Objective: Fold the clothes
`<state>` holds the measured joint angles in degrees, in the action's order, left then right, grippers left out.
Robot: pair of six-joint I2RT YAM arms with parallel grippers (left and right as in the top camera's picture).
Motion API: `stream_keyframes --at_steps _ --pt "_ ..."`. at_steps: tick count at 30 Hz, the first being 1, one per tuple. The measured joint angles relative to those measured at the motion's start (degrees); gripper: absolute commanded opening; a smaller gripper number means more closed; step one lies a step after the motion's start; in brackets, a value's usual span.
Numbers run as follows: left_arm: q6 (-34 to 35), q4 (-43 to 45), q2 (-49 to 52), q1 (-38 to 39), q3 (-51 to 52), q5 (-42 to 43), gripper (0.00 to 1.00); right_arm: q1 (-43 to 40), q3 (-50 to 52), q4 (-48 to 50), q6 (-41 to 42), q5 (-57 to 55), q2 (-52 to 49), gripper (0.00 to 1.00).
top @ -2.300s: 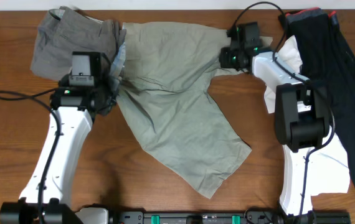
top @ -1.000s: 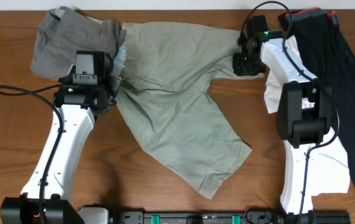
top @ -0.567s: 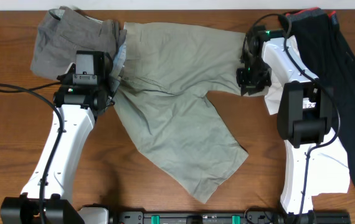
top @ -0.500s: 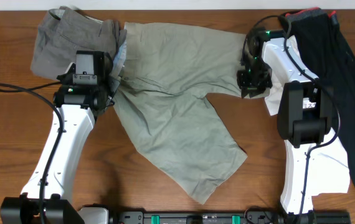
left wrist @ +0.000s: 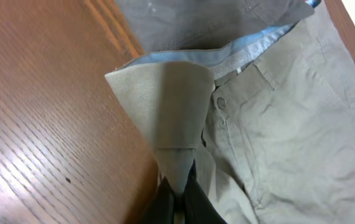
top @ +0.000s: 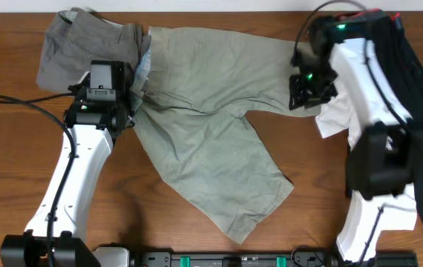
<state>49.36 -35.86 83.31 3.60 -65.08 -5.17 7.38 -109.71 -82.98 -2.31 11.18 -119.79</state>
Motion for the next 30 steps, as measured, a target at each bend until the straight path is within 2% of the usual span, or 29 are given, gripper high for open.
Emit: stream_keyframes --at_steps 6,10,15,20,26,30 --pt "-6.56 0.13 0.00 0.00 0.00 0.02 0.06 1.53 -0.59 -5.31 -1.29 2.25 9.18 0.40" --pt "-8.81 0.13 0.00 0.00 0.00 0.02 0.06 5.64 -0.57 -9.99 -1.49 2.73 10.29 0.38" --pt "-10.73 0.17 0.00 0.00 0.00 0.00 0.06 10.73 2.71 -10.10 -1.01 3.06 10.47 0.37" --pt "-13.51 0.39 0.00 0.00 0.00 0.00 0.06 13.46 14.36 -2.99 0.15 3.06 10.99 0.37" --pt "-18.05 1.66 0.00 0.00 0.00 0.00 0.06 15.28 30.10 10.36 1.99 2.93 11.28 0.37" --pt "-21.66 1.86 0.00 0.00 0.00 0.00 0.06 15.98 37.40 18.64 3.10 2.95 11.47 0.40"
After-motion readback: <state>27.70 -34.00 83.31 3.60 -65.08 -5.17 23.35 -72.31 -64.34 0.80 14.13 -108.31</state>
